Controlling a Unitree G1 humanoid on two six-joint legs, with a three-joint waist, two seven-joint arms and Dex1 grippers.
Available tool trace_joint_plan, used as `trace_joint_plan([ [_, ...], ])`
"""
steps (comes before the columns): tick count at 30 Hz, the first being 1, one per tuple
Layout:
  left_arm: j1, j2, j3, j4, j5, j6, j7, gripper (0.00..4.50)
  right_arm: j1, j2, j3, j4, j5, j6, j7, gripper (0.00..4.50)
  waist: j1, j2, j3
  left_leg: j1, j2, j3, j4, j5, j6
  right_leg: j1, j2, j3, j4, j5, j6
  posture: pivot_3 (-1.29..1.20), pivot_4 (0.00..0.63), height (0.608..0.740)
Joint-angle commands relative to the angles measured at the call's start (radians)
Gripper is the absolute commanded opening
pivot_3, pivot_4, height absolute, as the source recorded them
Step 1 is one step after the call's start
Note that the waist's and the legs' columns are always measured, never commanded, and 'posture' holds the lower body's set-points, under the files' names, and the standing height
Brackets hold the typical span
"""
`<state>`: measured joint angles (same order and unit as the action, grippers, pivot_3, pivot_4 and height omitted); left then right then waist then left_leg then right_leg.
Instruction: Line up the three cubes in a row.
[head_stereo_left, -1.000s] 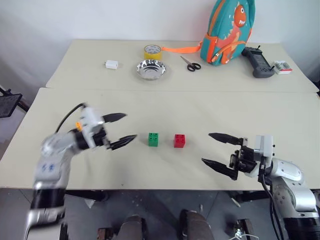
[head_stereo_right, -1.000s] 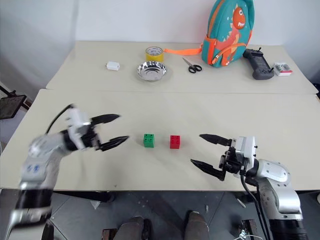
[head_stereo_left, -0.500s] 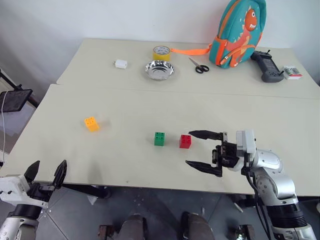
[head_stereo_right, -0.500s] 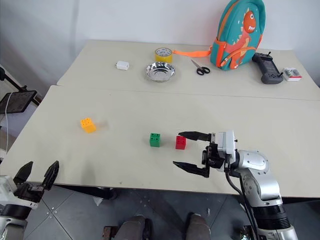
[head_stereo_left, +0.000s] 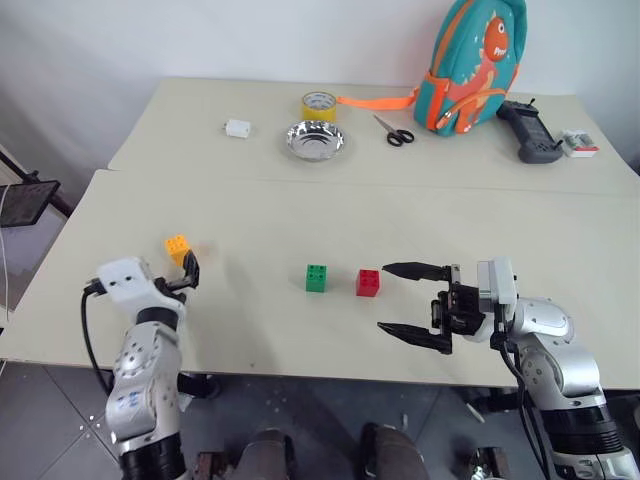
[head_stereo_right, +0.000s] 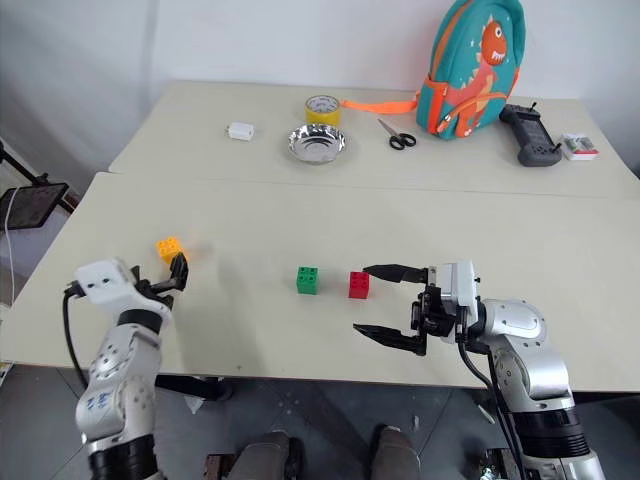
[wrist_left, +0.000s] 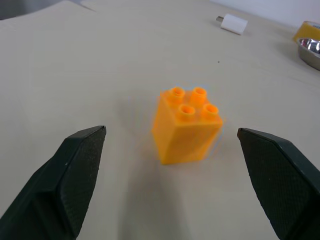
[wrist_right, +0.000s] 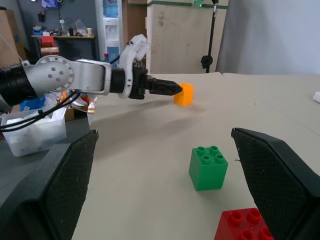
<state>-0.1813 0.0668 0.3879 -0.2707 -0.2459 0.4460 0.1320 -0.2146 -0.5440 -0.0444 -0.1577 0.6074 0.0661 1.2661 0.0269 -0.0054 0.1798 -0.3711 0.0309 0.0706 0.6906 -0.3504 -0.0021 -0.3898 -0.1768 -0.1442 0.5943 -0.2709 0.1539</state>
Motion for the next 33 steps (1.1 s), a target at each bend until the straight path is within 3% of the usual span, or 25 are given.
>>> trace_joint_plan([
  [1,-0.060,-0.005,-0.010,0.057,0.025,-0.022,0.049,4.48,0.011,-0.005,-0.018,-0.044,0.021,0.002,-0.009,4.50,0.000,0.000,0.000,0.000,0.000,0.000,0.001,0.000,0.000,0.000,0.000,0.000,0.000,0.000,0.000,0.00,0.150,0.740],
  [3,-0.078,0.012,-0.033,0.087,0.046,-0.026,0.041,4.48,0.012,-0.003,-0.020,-0.045,0.020,0.003,-0.017,4.50,-0.001,0.000,0.000,-0.001,0.000,0.000,0.001,0.000,0.001,0.000,0.000,0.000,-0.001,0.000,0.000,0.00,0.150,0.740],
  [6,-0.102,0.032,-0.035,0.124,0.050,-0.032,0.036,3.87,0.018,0.000,-0.016,-0.048,0.016,0.001,-0.024,4.50,-0.002,0.000,0.000,-0.001,0.000,0.000,0.000,0.000,0.000,0.000,0.000,0.000,-0.001,0.000,0.000,0.00,0.150,0.740],
  [11,-0.066,0.076,-0.042,0.098,0.036,-0.027,-0.023,2.29,0.029,0.007,-0.019,-0.054,0.013,-0.007,-0.045,4.50,-0.003,0.000,0.000,-0.001,0.000,0.001,0.000,0.000,0.000,0.000,0.000,0.000,-0.001,0.000,0.000,0.00,0.150,0.740],
  [14,-0.061,0.128,-0.030,0.115,-0.014,-0.082,-0.139,1.48,0.035,0.008,-0.019,-0.053,0.009,-0.012,-0.053,4.50,-0.003,0.000,0.000,-0.001,0.000,0.001,0.000,0.000,0.000,-0.001,0.000,0.000,-0.001,0.000,0.000,0.00,0.150,0.740],
  [16,-0.062,0.207,-0.013,0.134,-0.118,-0.108,-0.346,1.48,0.044,0.006,-0.022,-0.058,0.006,-0.014,-0.062,4.50,-0.002,0.000,0.000,-0.001,0.000,0.001,0.000,0.000,0.000,-0.001,0.000,0.000,-0.001,0.000,0.000,0.00,0.150,0.740],
  [19,-0.067,0.427,-0.008,0.223,-0.284,-0.149,-0.860,1.48,0.067,-0.007,-0.045,-0.060,0.004,-0.020,-0.075,4.50,-0.005,0.000,0.000,-0.001,0.001,0.001,0.000,-0.001,0.000,-0.002,0.000,0.000,0.000,0.000,0.000,0.00,0.150,0.740],
  [23,-0.206,0.623,-0.198,0.507,-0.191,-0.315,-1.318,1.48,0.087,-0.032,-0.076,-0.055,0.001,-0.022,-0.074,4.50,0.003,0.002,0.000,-0.001,0.001,0.003,0.000,-0.001,-0.001,-0.002,0.001,0.000,-0.001,0.000,0.000,0.00,0.150,0.740],
  [28,-0.507,0.610,-0.355,0.946,-0.040,-0.555,-1.541,1.48,0.128,-0.056,-0.107,-0.078,0.001,-0.016,-0.087,4.50,0.001,0.002,0.000,-0.001,0.000,0.004,0.000,-0.001,0.000,-0.001,0.001,0.000,-0.002,0.000,0.000,0.00,0.150,0.740],
  [33,-0.635,0.563,-0.411,1.222,0.050,-0.748,-1.619,1.48,0.174,-0.064,-0.124,-0.123,0.005,-0.007,-0.103,4.50,-0.025,0.001,0.000,0.000,0.000,0.007,-0.006,-0.001,0.000,-0.004,0.001,0.000,-0.002,0.000,0.001,0.00,0.150,0.740],
])
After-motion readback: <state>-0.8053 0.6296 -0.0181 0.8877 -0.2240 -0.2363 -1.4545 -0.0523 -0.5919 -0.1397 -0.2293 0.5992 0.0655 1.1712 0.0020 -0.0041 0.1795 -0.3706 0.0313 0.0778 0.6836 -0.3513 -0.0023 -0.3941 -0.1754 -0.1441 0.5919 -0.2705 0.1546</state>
